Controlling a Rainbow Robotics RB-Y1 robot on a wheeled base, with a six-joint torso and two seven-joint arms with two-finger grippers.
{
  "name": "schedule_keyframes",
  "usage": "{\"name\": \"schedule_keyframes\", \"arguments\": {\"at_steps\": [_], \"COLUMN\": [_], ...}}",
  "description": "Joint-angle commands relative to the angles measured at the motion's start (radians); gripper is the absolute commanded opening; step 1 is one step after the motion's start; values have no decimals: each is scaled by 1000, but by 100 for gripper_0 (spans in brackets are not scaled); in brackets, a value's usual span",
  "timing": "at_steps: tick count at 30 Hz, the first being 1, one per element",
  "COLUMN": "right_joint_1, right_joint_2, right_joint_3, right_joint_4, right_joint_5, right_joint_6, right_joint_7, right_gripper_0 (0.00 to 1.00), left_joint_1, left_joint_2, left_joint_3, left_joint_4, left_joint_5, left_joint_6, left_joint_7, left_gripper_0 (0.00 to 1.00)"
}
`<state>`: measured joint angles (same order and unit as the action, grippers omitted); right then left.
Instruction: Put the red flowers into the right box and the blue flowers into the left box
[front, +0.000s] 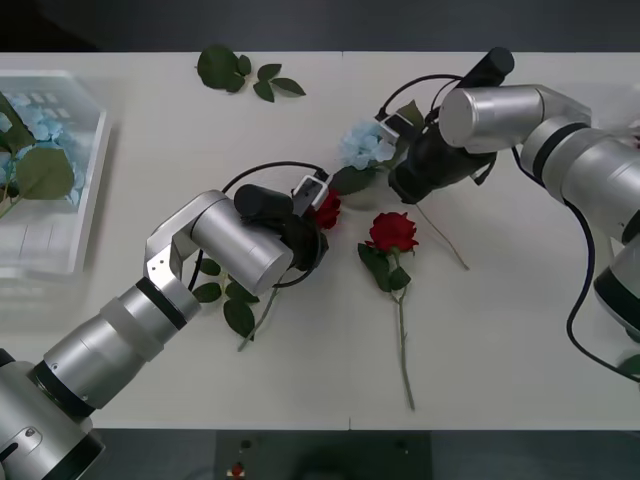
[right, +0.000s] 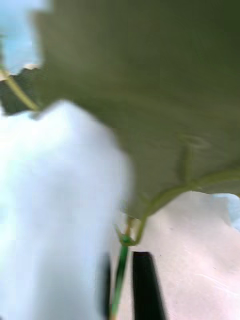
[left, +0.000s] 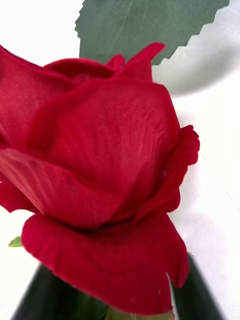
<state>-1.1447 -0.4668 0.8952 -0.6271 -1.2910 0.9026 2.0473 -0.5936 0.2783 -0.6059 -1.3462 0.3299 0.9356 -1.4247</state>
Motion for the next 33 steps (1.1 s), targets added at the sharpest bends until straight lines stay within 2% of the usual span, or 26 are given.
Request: {"name": "schedule_keyframes", "arguments": {"at_steps": [1, 9, 15, 20, 26, 33], "right_joint_1": [-9, -20, -61, -66, -61, -18], "right_joint_2": [20, -10, -112, -225, -334, -398], "right_joint_3": [-9, -27, -133, -188, -190, -188], "right_joint_4": [-3, -3, -6, -6, -6, -29], "right_joint_5": [7, -80, -258, -510, -717, -780], "right_joint_6": [-4, 13, 165, 295, 389, 453], "right_joint_7": [27, 36, 126, 205, 275, 290], "right_gripper_0": [0, 0, 0, 0, 0, 0], "left_joint_1": [-19, -11, 41, 126, 201, 207], "left_joint_2": [5, 114, 242, 317, 318, 254], "left_joint_3": [2, 5, 37, 129, 285, 456], "left_joint_4": [-8, -140, -326, -496, -642, -654], "left_joint_5": [0, 143, 299, 423, 586, 851], "left_joint_6": [-7, -14, -14, -14, -14, -18], "left_joint_7": [32, 35, 30, 18, 9, -66], "left_gripper_0": [0, 0, 0, 0, 0, 0]}}
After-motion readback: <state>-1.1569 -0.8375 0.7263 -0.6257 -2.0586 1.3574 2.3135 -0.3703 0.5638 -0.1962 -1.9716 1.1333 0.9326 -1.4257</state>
